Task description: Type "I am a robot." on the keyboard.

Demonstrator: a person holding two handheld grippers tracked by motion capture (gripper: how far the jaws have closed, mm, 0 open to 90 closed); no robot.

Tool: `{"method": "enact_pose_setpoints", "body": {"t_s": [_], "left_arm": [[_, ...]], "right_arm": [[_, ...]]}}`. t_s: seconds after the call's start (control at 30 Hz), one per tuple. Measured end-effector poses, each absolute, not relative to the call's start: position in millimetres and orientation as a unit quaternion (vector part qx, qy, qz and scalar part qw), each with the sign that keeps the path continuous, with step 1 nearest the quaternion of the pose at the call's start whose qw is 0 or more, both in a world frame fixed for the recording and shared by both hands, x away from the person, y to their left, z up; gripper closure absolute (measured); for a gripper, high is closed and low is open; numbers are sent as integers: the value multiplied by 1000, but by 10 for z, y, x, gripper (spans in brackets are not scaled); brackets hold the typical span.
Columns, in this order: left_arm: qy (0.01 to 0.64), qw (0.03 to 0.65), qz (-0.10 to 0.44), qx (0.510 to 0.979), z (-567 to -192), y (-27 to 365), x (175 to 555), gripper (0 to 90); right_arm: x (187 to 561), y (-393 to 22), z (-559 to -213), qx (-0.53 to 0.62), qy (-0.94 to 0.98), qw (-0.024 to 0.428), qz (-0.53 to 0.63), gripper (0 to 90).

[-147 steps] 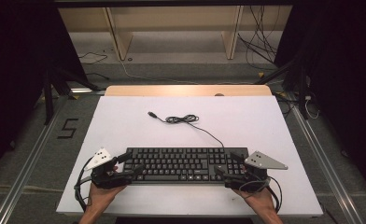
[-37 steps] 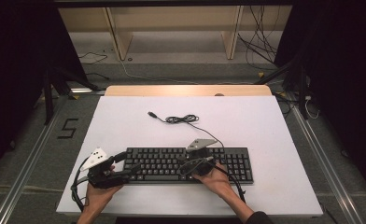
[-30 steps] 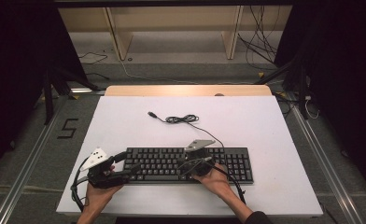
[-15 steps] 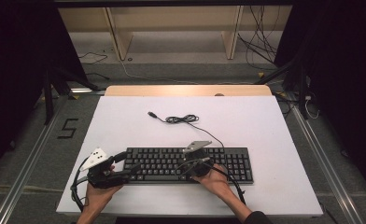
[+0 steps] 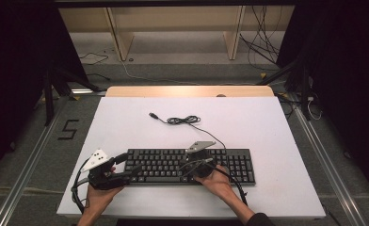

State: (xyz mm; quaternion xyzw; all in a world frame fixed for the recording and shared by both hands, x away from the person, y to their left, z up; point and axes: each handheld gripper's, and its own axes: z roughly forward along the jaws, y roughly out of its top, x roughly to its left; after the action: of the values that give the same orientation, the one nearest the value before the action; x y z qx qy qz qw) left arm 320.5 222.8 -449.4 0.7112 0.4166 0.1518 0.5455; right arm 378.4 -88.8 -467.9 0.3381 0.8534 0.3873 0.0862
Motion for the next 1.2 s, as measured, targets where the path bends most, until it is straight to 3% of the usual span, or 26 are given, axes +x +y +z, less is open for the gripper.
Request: {"method": "enact_pose_setpoints", "body": {"t_s": [0.13, 0.17, 0.2, 0.37, 0.6, 0.9, 1.2], "left_arm": [[419, 543, 151, 712, -4499, 2240, 3214, 236], [420, 542, 151, 712, -4498, 2243, 3214, 236], [420, 541, 152, 713, -4497, 2248, 3214, 236], [425, 537, 153, 713, -4503, 2258, 3223, 237], [441, 519, 153, 716, -4523, 2286, 3247, 270], [458, 474, 140, 738, -4590, 2316, 3288, 524], [462, 446, 129, 756, -4638, 2331, 3315, 743]], "right_arm": [[3780, -934, -4619, 338, 842, 90, 411, 858], [3779, -969, -4589, 340, 834, 89, 425, 766], [3779, -969, -4589, 340, 834, 89, 425, 766], [3753, -1024, -4530, 348, 822, 92, 440, 530], [3701, -1118, -4452, 346, 808, 107, 464, 350], [3660, -1233, -4378, 345, 794, 112, 487, 260], [3602, -1314, -4322, 342, 785, 117, 503, 234]]}}
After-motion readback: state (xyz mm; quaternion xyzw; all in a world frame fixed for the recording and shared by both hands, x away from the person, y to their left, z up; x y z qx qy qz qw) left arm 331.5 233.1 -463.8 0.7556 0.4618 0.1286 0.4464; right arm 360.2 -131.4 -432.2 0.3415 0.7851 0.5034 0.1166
